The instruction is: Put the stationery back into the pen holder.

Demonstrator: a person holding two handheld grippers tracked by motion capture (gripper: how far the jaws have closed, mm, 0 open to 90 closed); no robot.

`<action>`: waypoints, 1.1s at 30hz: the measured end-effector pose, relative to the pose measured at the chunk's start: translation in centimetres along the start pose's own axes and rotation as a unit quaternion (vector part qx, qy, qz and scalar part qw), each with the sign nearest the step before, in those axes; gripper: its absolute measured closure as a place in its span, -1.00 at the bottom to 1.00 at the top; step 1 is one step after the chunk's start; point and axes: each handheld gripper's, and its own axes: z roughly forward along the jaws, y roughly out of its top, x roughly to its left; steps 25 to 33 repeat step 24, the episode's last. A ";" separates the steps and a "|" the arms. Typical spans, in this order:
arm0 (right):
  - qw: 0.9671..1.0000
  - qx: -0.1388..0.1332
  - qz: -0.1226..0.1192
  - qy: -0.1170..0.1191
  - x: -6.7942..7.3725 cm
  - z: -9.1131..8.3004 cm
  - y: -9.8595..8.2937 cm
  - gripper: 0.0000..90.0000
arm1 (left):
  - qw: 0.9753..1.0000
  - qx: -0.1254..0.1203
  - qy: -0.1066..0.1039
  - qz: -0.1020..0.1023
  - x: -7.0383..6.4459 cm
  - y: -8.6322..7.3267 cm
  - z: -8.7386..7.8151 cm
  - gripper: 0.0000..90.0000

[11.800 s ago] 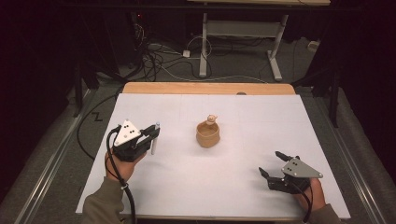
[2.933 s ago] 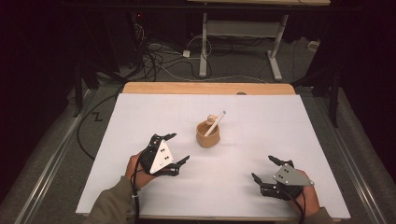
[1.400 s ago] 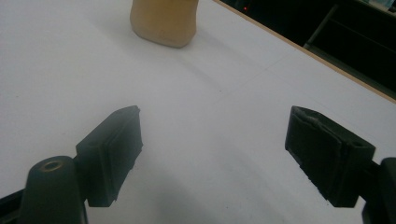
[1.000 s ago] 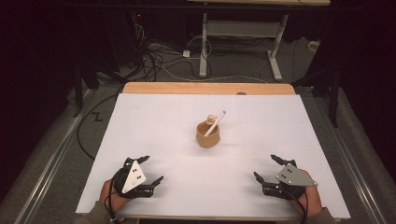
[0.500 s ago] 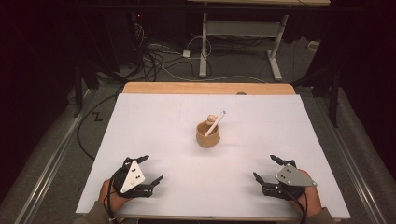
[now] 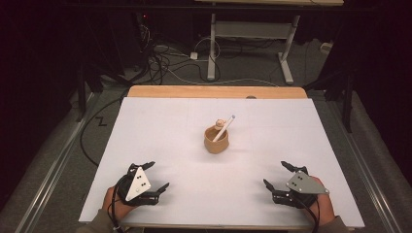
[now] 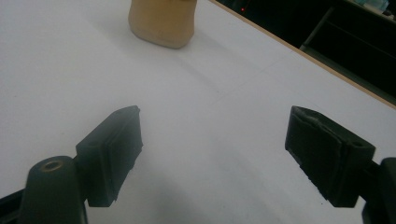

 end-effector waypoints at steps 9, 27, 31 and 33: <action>1.000 0.001 -0.001 -0.001 0.0 0.0 0.0 -0.58 | 1.000 0.002 0.001 -0.001 0.0 0.0 0.1 -0.61; 1.000 0.001 0.008 -0.002 -0.3 0.0 -0.2 -0.58 | 1.000 0.004 0.000 -0.003 0.1 0.1 0.5 -0.61; 1.000 0.001 0.008 -0.002 -0.3 0.0 -0.2 -0.58 | 1.000 0.004 0.000 -0.003 0.1 0.1 0.5 -0.61; 1.000 0.001 0.008 -0.002 -0.3 0.0 -0.2 -0.58 | 1.000 0.004 0.000 -0.003 0.1 0.1 0.5 -0.61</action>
